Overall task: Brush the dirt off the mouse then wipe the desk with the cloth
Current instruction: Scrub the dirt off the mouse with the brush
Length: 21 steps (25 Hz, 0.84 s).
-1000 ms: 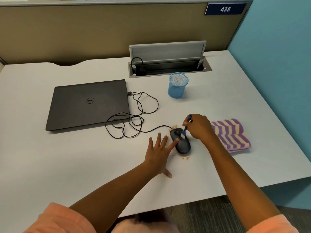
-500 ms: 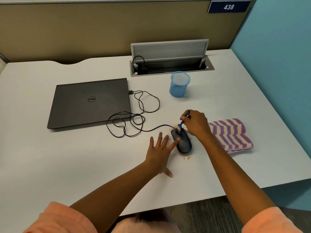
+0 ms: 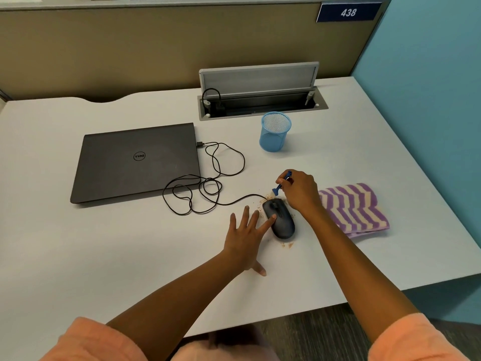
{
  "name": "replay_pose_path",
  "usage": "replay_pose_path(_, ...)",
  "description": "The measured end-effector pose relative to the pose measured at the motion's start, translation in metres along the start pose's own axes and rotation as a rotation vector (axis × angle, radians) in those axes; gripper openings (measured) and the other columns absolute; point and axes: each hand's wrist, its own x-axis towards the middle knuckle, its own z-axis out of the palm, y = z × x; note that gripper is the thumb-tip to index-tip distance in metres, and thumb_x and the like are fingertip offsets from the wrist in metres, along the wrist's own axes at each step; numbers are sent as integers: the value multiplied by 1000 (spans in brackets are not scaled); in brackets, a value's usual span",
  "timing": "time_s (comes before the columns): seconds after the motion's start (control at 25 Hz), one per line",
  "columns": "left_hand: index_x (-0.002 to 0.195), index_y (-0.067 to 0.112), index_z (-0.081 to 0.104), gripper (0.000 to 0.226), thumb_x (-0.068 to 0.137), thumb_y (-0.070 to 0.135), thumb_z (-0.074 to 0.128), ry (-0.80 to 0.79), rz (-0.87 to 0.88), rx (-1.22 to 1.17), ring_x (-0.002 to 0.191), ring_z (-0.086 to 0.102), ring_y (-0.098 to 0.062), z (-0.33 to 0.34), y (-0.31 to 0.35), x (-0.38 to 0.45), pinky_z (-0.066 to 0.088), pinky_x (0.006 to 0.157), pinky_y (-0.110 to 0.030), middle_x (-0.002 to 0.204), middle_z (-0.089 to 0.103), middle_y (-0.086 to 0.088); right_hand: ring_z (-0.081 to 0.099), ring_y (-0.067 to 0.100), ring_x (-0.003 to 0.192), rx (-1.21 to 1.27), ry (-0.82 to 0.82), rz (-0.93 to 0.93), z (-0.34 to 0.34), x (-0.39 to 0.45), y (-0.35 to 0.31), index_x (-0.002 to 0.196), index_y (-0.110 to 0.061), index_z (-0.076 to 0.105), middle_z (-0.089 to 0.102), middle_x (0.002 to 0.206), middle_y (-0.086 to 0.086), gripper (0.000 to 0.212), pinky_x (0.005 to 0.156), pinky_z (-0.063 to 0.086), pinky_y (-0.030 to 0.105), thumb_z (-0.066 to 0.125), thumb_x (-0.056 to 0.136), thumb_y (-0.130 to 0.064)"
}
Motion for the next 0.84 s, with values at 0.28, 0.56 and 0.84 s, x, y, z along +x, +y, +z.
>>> replay_pose_path(0.28, 154, 34, -21, 137, 64, 71, 76, 1, 5, -7, 148, -19, -38, 3, 0, -1, -6, 116, -61, 165, -11, -12, 52, 15, 75, -82, -38, -11, 9, -6, -3, 96, -15, 66, 72, 102, 7, 10, 67, 40, 23, 60, 88, -10)
replay_pose_path(0.56, 153, 35, -22, 137, 65, 70, 77, 4, 5, -12, 148, -19, -39, 0, -1, -1, -6, 116, -60, 165, -11, -12, 61, 21, 78, -59, 18, -36, 5, -7, -3, 99, -15, 67, 73, 101, 8, 13, 68, 43, 25, 61, 89, -10)
replay_pose_path(0.84, 153, 34, -23, 138, 64, 71, 76, 7, 4, 5, 148, -19, -39, 2, -1, 0, -6, 116, -61, 165, -11, -12, 57, 17, 75, -18, 31, -52, 6, -6, -8, 101, -12, 67, 73, 100, 9, 13, 69, 42, 23, 59, 92, -13)
